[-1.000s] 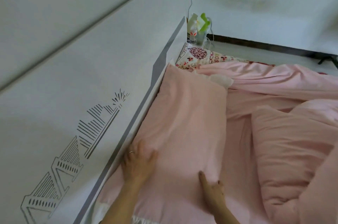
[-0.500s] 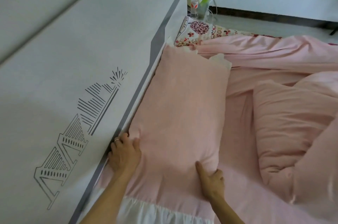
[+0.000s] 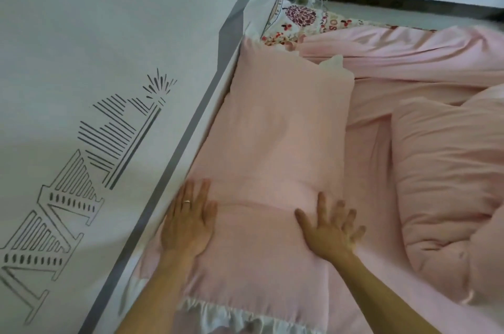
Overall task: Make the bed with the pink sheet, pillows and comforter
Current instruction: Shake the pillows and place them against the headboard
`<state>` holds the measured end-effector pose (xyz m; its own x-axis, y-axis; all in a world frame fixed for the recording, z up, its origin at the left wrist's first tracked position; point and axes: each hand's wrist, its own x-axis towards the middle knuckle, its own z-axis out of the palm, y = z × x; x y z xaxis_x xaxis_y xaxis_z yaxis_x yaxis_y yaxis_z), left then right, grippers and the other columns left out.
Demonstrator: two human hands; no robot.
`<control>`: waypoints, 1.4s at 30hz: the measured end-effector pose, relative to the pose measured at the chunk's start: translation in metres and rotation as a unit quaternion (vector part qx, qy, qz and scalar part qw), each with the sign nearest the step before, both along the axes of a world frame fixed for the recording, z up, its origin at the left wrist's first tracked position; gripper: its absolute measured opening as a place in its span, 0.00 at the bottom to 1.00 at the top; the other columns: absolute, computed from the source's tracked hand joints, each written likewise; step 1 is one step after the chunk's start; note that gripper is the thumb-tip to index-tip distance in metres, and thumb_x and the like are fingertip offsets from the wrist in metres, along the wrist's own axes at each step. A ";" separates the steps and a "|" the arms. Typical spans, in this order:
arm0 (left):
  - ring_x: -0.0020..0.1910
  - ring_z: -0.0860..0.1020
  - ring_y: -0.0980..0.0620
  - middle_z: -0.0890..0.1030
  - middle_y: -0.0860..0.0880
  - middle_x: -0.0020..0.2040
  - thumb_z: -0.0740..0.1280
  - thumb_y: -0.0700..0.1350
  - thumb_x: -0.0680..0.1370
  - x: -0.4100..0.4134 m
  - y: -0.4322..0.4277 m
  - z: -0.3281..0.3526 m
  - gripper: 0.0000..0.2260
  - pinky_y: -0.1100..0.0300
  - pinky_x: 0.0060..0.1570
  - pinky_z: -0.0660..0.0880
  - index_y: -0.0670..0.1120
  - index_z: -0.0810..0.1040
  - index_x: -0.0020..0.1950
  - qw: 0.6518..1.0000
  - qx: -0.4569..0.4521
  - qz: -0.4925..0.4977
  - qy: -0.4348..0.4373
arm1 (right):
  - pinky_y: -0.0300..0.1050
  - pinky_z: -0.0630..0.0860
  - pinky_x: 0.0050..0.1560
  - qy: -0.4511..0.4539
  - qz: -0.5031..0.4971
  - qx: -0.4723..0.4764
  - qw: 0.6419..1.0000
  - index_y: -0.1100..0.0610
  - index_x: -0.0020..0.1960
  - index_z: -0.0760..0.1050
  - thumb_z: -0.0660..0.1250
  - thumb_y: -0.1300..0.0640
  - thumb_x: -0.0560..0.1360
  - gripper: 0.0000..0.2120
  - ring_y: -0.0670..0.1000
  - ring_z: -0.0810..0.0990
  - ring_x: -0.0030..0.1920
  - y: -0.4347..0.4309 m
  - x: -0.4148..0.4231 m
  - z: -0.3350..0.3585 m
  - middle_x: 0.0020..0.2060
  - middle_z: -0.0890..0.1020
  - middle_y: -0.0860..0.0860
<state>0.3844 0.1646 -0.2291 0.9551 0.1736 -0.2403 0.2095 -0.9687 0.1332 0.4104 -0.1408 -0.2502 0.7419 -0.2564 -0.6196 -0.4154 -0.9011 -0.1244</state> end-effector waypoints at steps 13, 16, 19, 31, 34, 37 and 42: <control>0.78 0.44 0.50 0.44 0.55 0.80 0.35 0.63 0.78 -0.071 -0.035 0.011 0.27 0.40 0.74 0.50 0.61 0.41 0.78 0.999 0.038 -0.010 0.012 | 0.63 0.36 0.75 -0.057 0.108 0.042 0.992 0.45 0.76 0.27 0.43 0.25 0.74 0.42 0.56 0.32 0.78 0.013 -0.106 0.005 0.76 0.30 0.47; 0.78 0.45 0.45 0.45 0.48 0.80 0.38 0.61 0.80 -0.077 -0.039 0.032 0.27 0.37 0.74 0.49 0.58 0.41 0.79 0.998 0.040 0.043 0.000 | 0.66 0.35 0.74 0.034 0.035 0.000 0.999 0.52 0.80 0.37 0.39 0.24 0.72 0.47 0.59 0.30 0.77 -0.016 -0.102 0.033 0.79 0.36 0.55; 0.78 0.52 0.43 0.54 0.45 0.79 0.51 0.58 0.80 -0.083 -0.072 0.052 0.28 0.37 0.73 0.53 0.53 0.54 0.79 0.996 0.014 -0.010 -0.085 | 0.61 0.39 0.77 -0.107 0.081 0.045 0.990 0.50 0.80 0.36 0.37 0.26 0.72 0.44 0.57 0.32 0.78 -0.016 -0.100 0.056 0.79 0.35 0.55; 0.74 0.60 0.35 0.59 0.42 0.78 0.42 0.63 0.78 -0.276 -0.088 -0.039 0.29 0.25 0.61 0.61 0.59 0.39 0.78 0.973 0.017 0.218 0.070 | 0.71 0.55 0.65 -0.043 0.254 0.008 0.966 0.45 0.76 0.62 0.44 0.30 0.76 0.35 0.61 0.57 0.76 -0.081 -0.240 -0.043 0.80 0.50 0.54; 0.73 0.62 0.34 0.61 0.40 0.76 0.41 0.62 0.80 -0.295 -0.140 -0.035 0.30 0.30 0.64 0.59 0.50 0.62 0.77 0.986 -0.009 0.153 0.060 | 0.66 0.47 0.71 -0.107 0.289 0.025 0.951 0.45 0.79 0.56 0.46 0.28 0.75 0.37 0.60 0.49 0.79 -0.089 -0.252 -0.023 0.80 0.50 0.55; 0.76 0.56 0.39 0.56 0.44 0.79 0.42 0.63 0.80 -0.301 -0.221 -0.038 0.29 0.39 0.71 0.49 0.53 0.56 0.79 0.997 -0.027 0.053 0.039 | 0.64 0.37 0.74 -0.163 0.315 0.042 0.934 0.43 0.80 0.45 0.46 0.27 0.76 0.38 0.57 0.38 0.79 -0.108 -0.270 -0.022 0.80 0.41 0.51; 0.77 0.53 0.38 0.54 0.49 0.80 0.53 0.65 0.76 -0.380 -0.279 -0.076 0.31 0.27 0.67 0.54 0.57 0.56 0.78 0.992 0.022 0.093 0.087 | 0.74 0.55 0.69 -0.064 0.346 0.011 0.936 0.39 0.77 0.59 0.47 0.28 0.75 0.33 0.59 0.57 0.78 -0.230 -0.372 -0.058 0.79 0.56 0.48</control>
<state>0.0041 -0.1142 -0.3055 0.8503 0.3573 -0.3864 0.4016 -0.9151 0.0374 0.0385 -0.3703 -0.3082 0.7940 0.3242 -0.5143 0.2853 -0.9457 -0.1558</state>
